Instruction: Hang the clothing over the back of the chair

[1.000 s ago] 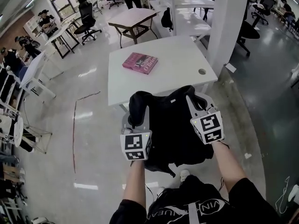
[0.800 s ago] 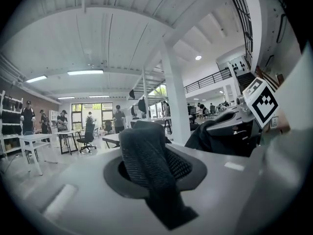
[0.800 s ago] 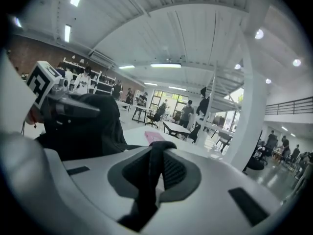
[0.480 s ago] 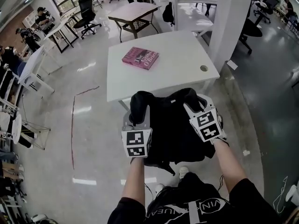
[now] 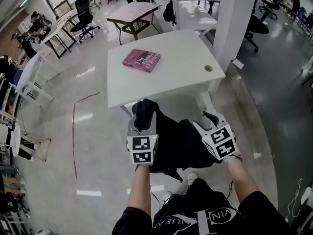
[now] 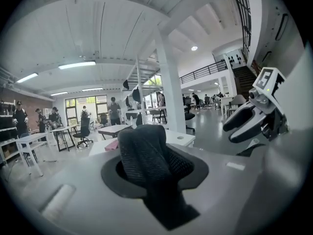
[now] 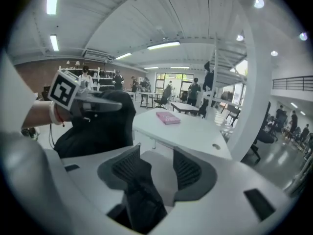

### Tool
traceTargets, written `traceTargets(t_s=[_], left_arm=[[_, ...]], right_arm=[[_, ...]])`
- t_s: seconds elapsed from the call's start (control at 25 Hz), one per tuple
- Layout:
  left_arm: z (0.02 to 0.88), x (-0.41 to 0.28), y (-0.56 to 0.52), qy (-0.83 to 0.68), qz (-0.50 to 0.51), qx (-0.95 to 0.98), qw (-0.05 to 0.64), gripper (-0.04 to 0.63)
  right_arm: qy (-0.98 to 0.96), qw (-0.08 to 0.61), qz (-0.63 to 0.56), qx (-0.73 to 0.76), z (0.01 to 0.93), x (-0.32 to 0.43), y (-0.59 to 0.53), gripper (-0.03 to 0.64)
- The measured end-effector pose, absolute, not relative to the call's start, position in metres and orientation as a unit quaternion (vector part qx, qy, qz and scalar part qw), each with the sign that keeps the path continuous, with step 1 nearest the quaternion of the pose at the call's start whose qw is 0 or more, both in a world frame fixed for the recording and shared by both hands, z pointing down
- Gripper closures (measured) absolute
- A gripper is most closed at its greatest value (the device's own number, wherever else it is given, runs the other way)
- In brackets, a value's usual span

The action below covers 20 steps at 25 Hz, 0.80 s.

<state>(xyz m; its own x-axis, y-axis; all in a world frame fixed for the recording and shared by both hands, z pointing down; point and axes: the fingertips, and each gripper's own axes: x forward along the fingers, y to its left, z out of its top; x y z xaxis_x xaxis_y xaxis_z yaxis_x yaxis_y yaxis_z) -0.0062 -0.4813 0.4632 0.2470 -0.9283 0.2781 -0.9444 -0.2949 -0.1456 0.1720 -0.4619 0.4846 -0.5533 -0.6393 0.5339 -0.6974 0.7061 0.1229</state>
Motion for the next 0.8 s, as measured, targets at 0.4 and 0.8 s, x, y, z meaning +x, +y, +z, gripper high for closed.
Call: traceTargets(t_s=[0.4, 0.8], left_arm=[[0.495, -0.01, -0.478, -0.572, 0.194, 0.79, 0.105, 0.318], [0.517, -0.014, -0.446, -0.502, 0.245, 0.796, 0.234, 0.167]], right_arm=[[-0.891, 0.322, 0.076, 0.311, 0.526, 0.149, -0.4, 0.471], [-0.887, 0.321, 0.065, 0.326, 0.519, 0.146, -0.399, 0.471]])
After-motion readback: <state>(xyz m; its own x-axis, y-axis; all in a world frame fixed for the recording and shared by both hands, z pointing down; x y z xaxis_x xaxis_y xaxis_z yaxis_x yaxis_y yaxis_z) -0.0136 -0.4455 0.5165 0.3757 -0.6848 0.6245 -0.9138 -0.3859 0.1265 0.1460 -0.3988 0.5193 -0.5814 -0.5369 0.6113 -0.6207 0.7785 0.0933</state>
